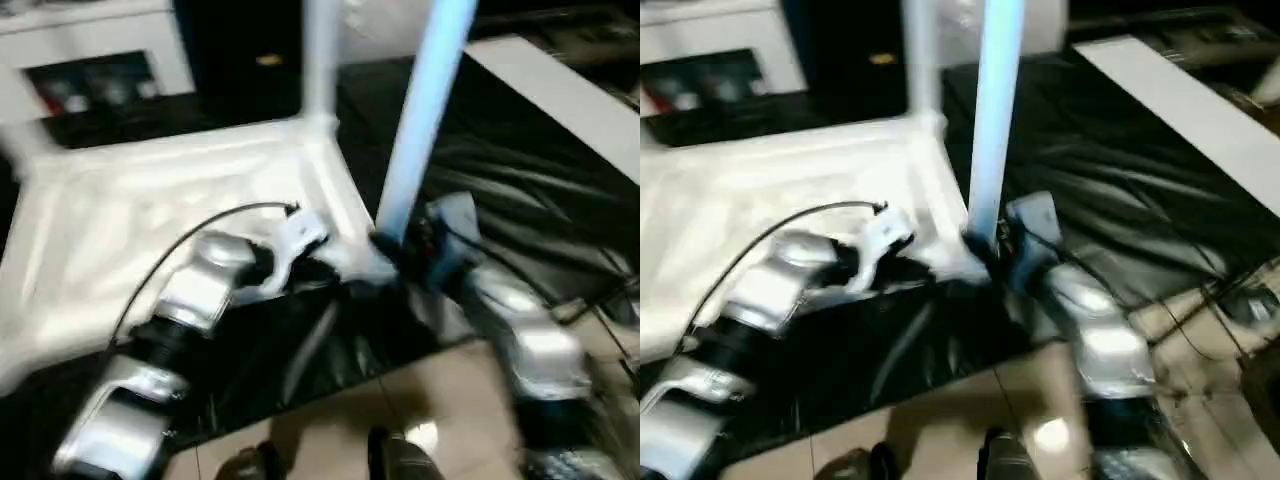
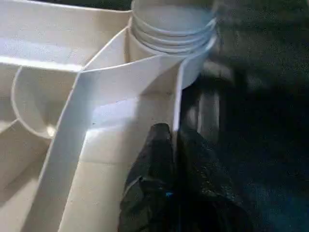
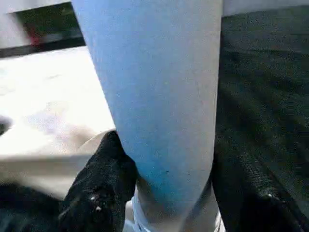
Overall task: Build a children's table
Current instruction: Rotate leg to tighten
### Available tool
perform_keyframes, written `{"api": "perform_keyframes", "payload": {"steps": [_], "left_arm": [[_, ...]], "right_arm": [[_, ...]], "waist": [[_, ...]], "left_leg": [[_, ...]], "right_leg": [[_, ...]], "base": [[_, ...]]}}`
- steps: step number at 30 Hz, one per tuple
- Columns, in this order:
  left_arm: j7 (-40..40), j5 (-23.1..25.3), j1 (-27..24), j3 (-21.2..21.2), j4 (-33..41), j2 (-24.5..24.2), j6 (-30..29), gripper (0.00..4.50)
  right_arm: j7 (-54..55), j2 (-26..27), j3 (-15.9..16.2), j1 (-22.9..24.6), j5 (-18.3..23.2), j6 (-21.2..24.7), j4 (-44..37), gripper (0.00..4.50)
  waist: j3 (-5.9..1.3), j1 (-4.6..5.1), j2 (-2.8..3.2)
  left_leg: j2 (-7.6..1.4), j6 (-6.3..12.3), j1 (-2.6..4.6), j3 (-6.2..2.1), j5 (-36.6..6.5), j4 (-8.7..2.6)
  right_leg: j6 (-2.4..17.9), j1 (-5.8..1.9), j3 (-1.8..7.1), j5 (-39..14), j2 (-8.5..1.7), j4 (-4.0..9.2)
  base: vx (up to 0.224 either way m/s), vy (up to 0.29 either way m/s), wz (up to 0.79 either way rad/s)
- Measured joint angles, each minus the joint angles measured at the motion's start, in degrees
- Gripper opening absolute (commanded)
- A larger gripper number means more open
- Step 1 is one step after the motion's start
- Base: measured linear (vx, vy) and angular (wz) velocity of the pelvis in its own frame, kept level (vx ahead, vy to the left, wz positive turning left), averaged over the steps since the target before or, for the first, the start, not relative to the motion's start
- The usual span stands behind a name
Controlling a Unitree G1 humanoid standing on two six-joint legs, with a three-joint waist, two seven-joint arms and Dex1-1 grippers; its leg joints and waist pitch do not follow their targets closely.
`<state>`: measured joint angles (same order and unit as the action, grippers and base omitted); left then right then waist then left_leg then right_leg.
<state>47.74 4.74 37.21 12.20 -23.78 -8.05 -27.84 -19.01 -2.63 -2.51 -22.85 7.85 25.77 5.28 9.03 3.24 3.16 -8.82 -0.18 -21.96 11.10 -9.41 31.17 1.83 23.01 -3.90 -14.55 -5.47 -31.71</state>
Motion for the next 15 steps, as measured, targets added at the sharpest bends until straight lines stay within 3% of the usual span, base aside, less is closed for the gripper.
{"api": "perform_keyframes", "payload": {"steps": [1, 2, 3, 4, 5, 6, 8, 10, 12, 13, 15], "left_arm": [[-2.62, 0.19, 0.08, -0.27, -0.12, 1.46, -0.36, 0.0], [-5.06, 0.5, 0.12, -0.67, -0.15, 2.7, -0.53, 0.0], [-6.92, 0.64, 0.22, -0.82, -0.17, 3.73, -0.59, 0.0], [-7.49, 0.65, 0.22, -1.09, -0.06, 4.03, -0.75, 0.0], [-7.62, 0.62, 0.24, -1.13, 0.29, 4.23, -1.0, 0.0], [-7.95, 0.62, 0.22, -1.11, 0.81, 4.35, -1.15, 0.0], [-8.43, 0.78, 0.21, -1.08, 1.35, 3.95, -1.67, 0.0], [-7.64, 0.73, -0.07, -0.55, 1.88, 2.86, -1.04, 0.0], [-5.97, 0.53, -0.76, -0.04, 2.73, 1.27, 0.42, 0.0], [-5.29, 0.46, -0.82, 0.04, 2.98, 0.62, 0.83, 0.0], [-3.39, 0.32, -0.9, 0.22, 3.35, -1.13, 1.85, 0.0]], "right_arm": [[2.58, 1.43, -0.77, -0.91, -0.82, -0.52, 0.99, 1.99], [4.77, 2.44, -1.22, -2.07, -1.52, -1.28, 2.33, 2.34], [6.27, 2.64, -1.34, -2.97, -1.76, -2.02, 3.37, 2.34], [6.58, 2.89, -1.42, -3.49, -1.75, -2.45, 3.98, 2.55], [6.82, 3.14, -1.62, -3.78, -1.76, -2.81, 4.13, 2.72], [6.75, 3.28, -1.68, -3.65, -1.46, -3.2, 3.9, 2.76], [5.83, 3.66, -1.55, -2.79, -1.36, -3.54, 3.72, 3.04], [3.19, 2.49, -0.96, -1.28, -1.24, -4.12, 3.03, 3.16], [-0.92, -0.33, 0.83, 0.49, -0.94, -5.25, 2.6, 3.27], [-2.68, -1.6, 1.24, 1.02, -0.71, -5.71, 2.61, 3.5], [-7.3, -4.97, 2.08, 2.07, 0.04, -6.57, 2.47, 3.66]], "waist": [[0.22, -0.46, -0.5], [0.43, -0.64, -0.98], [0.84, -0.87, -1.48], [1.08, -1.68, -1.42], [1.28, -2.11, -0.81], [1.31, -2.2, 0.1], [1.53, -1.36, 0.45], [1.69, -0.71, 0.36], [1.99, -0.41, -0.11], [2.1, -0.46, -0.28], [2.2, -1.0, -0.3]], "left_leg": [[0.03, -0.01, 0.51, 0.98, 0.01, -0.61], [0.18, -0.02, 1.27, 1.74, 0.01, -0.98], [0.68, -0.79, 1.39, 1.5, -1.56, 0.27], [1.03, -0.18, 1.27, -0.19, -2.67, 1.48], [1.16, -0.37, 0.71, -1.98, -2.38, 1.69], [0.98, -1.26, 0.82, -2.94, -1.34, 1.8], [0.33, -1.31, 0.78, -3.09, -1.36, 1.66], [0.48, -1.32, 0.91, -2.75, -1.36, 1.36], [0.72, -1.37, 1.58, -1.98, -1.42, 0.69], [0.82, -1.51, 1.69, -2.0, -1.52, 0.35], [0.71, -1.49, 1.22, -2.71, -1.5, 0.19]], "right_leg": [[0.6, 0.34, 0.46, -0.9, -0.11, -0.95], [0.62, 0.87, 1.16, -1.24, -0.35, -1.08], [-0.68, 1.21, 1.34, -0.52, -1.1, -0.87], [-1.29, 0.85, 1.01, -0.17, -1.28, -0.85], [-1.5, 0.77, -0.08, -0.05, -1.31, -0.68], [-1.51, 0.61, -1.17, -0.04, -1.18, -0.25], [-1.36, 0.02, -1.82, 0.01, -0.67, 0.8], [-0.17, -0.12, -1.51, 0.6, -0.78, 0.49], [0.24, 0.05, -0.84, 1.15, -0.99, 0.46], [0.04, 0.15, -0.89, 1.17, -1.05, 0.72], [-0.52, 0.28, -1.74, 1.35, -1.0, 1.29]], "base": [[-0.062, -0.023, 0.1], [0.002, -0.074, 0.17], [0.002, -0.074, 0.17], [0.075, -0.042, -0.12], [0.064, 0.041, -0.41], [0.064, 0.041, -0.41], [0.01, 0.027, -0.14], [0.0, 0.0, 0.0], [0.0, 0.0, 0.0], [0.0, 0.0, 0.0], [0.0, 0.0, 0.0]]}}
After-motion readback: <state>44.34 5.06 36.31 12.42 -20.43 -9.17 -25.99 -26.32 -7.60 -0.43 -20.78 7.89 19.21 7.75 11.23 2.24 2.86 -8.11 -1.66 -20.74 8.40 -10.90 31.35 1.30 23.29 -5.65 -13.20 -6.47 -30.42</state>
